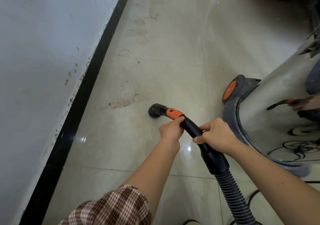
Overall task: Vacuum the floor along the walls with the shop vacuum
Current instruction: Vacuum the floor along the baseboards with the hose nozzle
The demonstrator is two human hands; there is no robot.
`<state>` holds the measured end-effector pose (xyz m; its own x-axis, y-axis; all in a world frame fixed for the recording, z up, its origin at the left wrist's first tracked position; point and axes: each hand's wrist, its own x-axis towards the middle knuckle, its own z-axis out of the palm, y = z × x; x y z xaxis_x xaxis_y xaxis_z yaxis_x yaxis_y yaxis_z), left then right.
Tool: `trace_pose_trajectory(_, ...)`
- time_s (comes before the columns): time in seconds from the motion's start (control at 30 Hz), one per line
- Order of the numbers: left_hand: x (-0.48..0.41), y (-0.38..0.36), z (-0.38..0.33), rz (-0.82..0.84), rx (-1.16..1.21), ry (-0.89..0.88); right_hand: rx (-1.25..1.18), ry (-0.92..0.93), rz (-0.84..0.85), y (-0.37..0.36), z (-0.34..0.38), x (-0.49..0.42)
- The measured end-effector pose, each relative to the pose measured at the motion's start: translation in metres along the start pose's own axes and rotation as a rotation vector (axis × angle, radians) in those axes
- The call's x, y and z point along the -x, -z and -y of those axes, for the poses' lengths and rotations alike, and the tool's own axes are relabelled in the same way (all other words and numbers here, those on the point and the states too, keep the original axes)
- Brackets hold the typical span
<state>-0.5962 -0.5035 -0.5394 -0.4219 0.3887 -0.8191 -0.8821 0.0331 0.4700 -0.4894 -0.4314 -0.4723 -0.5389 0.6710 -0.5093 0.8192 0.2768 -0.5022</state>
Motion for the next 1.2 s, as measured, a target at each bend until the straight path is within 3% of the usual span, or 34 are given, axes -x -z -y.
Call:
trace_pose_trajectory(0.3,0.006,0.033,0.000,-0.043,-0.006,0.031,0.027,0.058,0.152,-0.004,0.010,0.012)
trace_pose_trajectory(0.83,-0.023,0.007,-0.038,0.094,0.082,-0.088,0.059,0.043,-0.070,-0.011,0.043,-0.032)
trace_pose_trajectory(1.2,-0.040,-0.030,-0.053,0.011,0.069,-0.102,-0.004,0.046,-0.017,0.018,0.042,-0.074)
